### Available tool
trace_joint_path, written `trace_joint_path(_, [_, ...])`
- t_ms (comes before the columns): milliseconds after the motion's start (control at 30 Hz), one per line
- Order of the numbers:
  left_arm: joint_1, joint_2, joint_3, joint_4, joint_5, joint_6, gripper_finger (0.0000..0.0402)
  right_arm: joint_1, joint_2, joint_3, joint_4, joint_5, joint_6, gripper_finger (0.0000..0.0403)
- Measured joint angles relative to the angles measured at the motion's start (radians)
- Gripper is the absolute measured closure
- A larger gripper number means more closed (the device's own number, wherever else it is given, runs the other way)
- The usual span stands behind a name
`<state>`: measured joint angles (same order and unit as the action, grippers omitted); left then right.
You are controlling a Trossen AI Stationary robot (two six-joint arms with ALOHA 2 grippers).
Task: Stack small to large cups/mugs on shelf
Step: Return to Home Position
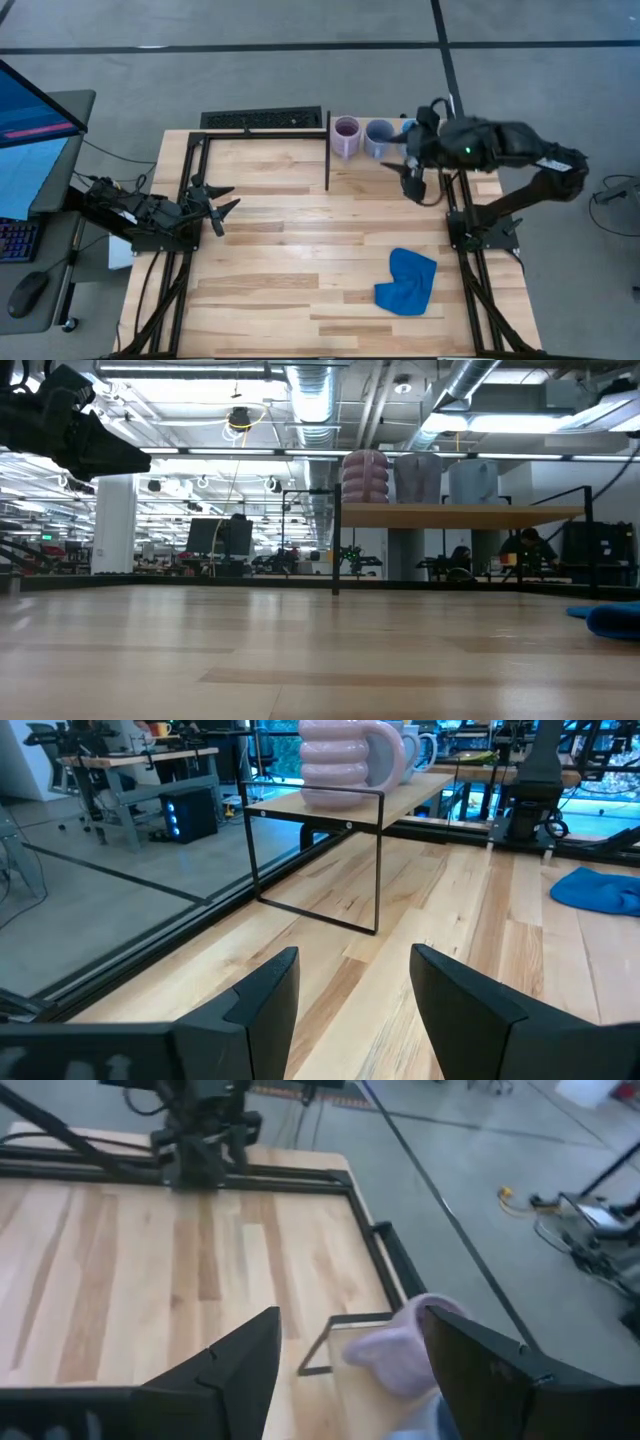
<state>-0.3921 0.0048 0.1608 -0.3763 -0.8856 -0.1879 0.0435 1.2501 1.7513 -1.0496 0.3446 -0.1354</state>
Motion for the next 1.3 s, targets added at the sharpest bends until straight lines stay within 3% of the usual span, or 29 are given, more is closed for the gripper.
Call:
trace_joint_path(400, [0.000, 0.000, 0.000, 0.005, 0.000, 0.001, 0.0217, 0.047, -0.475, -0.787, 0.572, -0.006, 0.013, 0.0136])
trace_joint_path(700, [0.000, 0.000, 0.000, 0.008, 0.025, 0.009, 0.0217, 0.047, -0.705, -1.193, 0.823, -0.005, -0.021, 0.0136])
trace_joint_path(833, [0.000, 0.000, 0.000, 0.008, 0.025, -0.001, 0.0217, 0.050, -0.728, -1.284, 0.937, -0.006, 0.030, 0.0136])
trace_joint_path(1000, [0.000, 0.000, 0.000, 0.055, 0.054, -0.042, 0.0217, 0.049, -0.720, -1.294, 0.948, -0.004, 0.061, 0.0136])
trace_joint_path(1100, [0.000, 0.000, 0.000, 0.080, 0.125, -0.007, 0.0217, 0.046, -0.704, -1.294, 0.950, -0.003, 0.113, 0.0136])
trace_joint_path(1300, [0.000, 0.000, 0.000, 0.096, 0.132, 0.049, 0.0217, 0.049, -0.661, -1.295, 0.927, -0.007, 0.184, 0.0143])
